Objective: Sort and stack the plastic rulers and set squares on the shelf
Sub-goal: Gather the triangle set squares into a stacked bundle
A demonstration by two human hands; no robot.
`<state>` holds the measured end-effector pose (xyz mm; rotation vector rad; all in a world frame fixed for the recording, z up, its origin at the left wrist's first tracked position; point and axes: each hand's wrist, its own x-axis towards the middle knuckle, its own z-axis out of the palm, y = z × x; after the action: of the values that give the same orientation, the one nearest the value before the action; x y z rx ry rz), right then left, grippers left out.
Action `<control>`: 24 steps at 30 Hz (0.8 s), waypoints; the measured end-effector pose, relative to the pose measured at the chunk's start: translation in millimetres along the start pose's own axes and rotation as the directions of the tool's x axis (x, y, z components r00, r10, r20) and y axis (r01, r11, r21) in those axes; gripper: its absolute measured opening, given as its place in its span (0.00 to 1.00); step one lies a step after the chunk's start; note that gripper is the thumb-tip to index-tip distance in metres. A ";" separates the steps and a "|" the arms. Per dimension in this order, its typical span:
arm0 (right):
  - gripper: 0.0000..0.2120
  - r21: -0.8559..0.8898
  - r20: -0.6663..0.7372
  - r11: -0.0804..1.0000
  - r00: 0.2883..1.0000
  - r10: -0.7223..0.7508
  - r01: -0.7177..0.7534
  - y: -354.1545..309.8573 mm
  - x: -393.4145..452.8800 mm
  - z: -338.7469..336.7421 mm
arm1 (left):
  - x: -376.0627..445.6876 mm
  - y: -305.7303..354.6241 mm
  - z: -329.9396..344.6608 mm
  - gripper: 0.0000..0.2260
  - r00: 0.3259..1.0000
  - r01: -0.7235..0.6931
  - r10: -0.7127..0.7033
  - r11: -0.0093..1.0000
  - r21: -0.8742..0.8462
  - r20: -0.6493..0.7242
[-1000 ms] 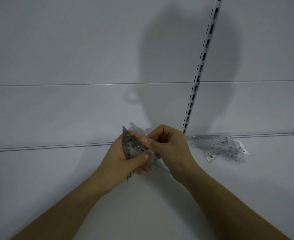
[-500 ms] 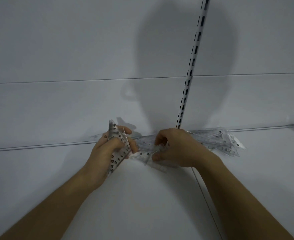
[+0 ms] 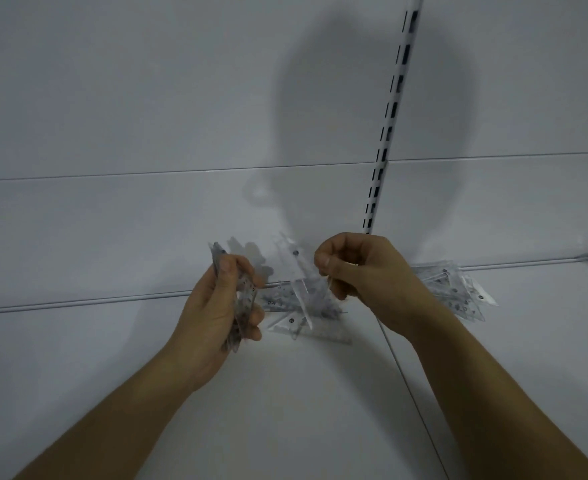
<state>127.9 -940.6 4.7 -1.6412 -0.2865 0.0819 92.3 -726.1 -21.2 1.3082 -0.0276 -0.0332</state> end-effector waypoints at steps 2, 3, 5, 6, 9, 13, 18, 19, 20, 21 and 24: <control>0.02 0.157 0.073 0.988 0.997 -0.002 -0.009 -5.0 -3.3 7.2 | -0.9 0.7 3.3 0.26 0.999 0.013 -0.013 1.000 0.007 -0.038; 0.02 0.167 0.082 0.986 0.997 -0.003 -0.011 -4.5 -4.0 13.4 | -1.6 0.5 3.5 0.27 0.999 0.032 -0.032 0.999 0.031 -0.019; 0.03 0.119 0.065 0.993 0.998 -0.001 -0.007 0.5 -5.6 28.6 | -5.7 0.8 5.9 0.31 0.996 0.068 -0.074 0.992 0.105 0.052; 0.04 0.084 0.053 0.996 0.999 -0.005 0.001 4.9 -5.9 35.4 | -7.6 0.4 7.9 0.31 0.992 0.083 -0.095 0.988 0.132 0.087; 0.08 -0.173 -0.008 0.981 0.996 -0.087 0.085 19.6 -5.4 46.9 | -10.0 -0.2 10.5 0.22 0.990 0.100 -0.110 0.988 0.121 0.084; 0.12 -0.530 -0.176 0.844 0.963 -0.203 0.081 20.5 0.8 35.9 | -3.1 2.1 2.3 0.13 0.998 0.060 -0.060 0.998 0.025 0.010; 0.21 -0.856 0.165 0.510 0.980 0.113 0.086 16.7 0.6 5.2 | -1.6 5.0 -2.2 0.10 0.995 0.094 -0.096 0.991 -0.098 -0.018; 0.24 -0.880 0.182 0.466 0.972 0.147 0.094 17.9 0.2 4.6 | -1.4 5.2 -2.2 0.12 0.994 0.105 -0.106 0.989 -0.106 -0.007; 0.25 -0.882 0.179 0.462 0.972 0.153 0.089 18.8 -0.1 5.5 | -1.4 5.6 -2.0 0.17 0.993 0.118 -0.118 0.988 -0.101 0.003; 0.25 -0.868 0.172 0.490 0.974 0.145 0.080 19.7 0.3 7.2 | -1.6 6.2 -1.2 0.21 0.991 0.136 -0.136 0.987 -0.082 0.005; 0.16 -0.816 0.161 0.574 0.979 0.126 0.060 20.4 0.8 8.6 | -1.5 7.1 0.2 0.27 0.980 0.197 -0.199 0.979 -0.060 -0.019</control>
<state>129.5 -933.4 -16.2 -2.5982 -0.5004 0.1632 90.8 -724.4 -14.3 1.2491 0.1241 -0.1865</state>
